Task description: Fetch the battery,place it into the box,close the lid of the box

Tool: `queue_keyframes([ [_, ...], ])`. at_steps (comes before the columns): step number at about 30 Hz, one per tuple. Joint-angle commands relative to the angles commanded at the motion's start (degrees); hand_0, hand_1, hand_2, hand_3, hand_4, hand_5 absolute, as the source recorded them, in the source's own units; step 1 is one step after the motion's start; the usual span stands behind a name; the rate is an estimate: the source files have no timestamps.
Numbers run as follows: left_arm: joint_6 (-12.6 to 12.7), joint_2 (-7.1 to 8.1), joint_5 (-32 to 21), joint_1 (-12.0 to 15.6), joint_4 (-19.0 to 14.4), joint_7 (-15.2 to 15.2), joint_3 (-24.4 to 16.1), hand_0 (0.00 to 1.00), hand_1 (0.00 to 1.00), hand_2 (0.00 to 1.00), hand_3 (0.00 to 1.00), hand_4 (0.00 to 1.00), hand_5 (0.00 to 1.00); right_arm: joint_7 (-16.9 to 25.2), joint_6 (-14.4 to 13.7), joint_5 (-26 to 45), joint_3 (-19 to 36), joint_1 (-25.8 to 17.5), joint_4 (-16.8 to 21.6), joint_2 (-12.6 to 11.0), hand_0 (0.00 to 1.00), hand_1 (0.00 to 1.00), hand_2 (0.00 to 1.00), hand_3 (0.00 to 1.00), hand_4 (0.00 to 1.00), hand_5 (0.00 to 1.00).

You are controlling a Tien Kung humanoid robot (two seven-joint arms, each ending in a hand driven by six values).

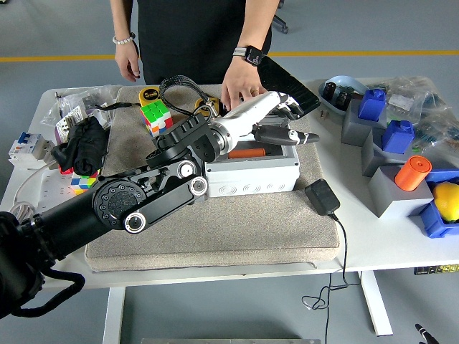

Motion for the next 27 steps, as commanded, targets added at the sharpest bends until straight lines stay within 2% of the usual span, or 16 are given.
queue_keyframes([
  [8, -1.8, 0.53, -1.3, 1.3, -1.8, 2.1, 2.1, 0.665, 0.682, 0.659, 0.692, 0.998, 0.649, 0.0, 0.1, 0.0, -0.2, -0.2, 0.0, 0.0, 0.708, 0.678, 0.669, 0.595, 0.968, 0.490],
  [18, -2.6, 0.66, -2.2, 2.0, -2.6, 2.5, 3.6, 0.630, 0.675, 0.656, 0.686, 0.998, 0.639, 0.0, 0.0, -0.2, 0.3, -0.1, 0.1, 0.1, 0.706, 0.678, 0.670, 0.595, 0.968, 0.490],
  [24, -1.7, 1.42, -3.4, 3.2, -5.1, 1.2, 1.5, 0.616, 0.671, 0.655, 0.683, 0.998, 0.627, 0.0, 0.0, -0.2, 0.4, -0.3, 0.0, 0.2, 0.709, 0.678, 0.669, 0.595, 0.968, 0.490],
  [27, 0.2, 2.20, -5.6, 4.7, -6.9, -1.0, -0.6, 0.616, 0.671, 0.655, 0.683, 0.998, 0.627, 0.0, 0.1, -0.2, 0.5, -0.3, 0.0, 0.2, 0.709, 0.678, 0.669, 0.595, 0.968, 0.490],
])
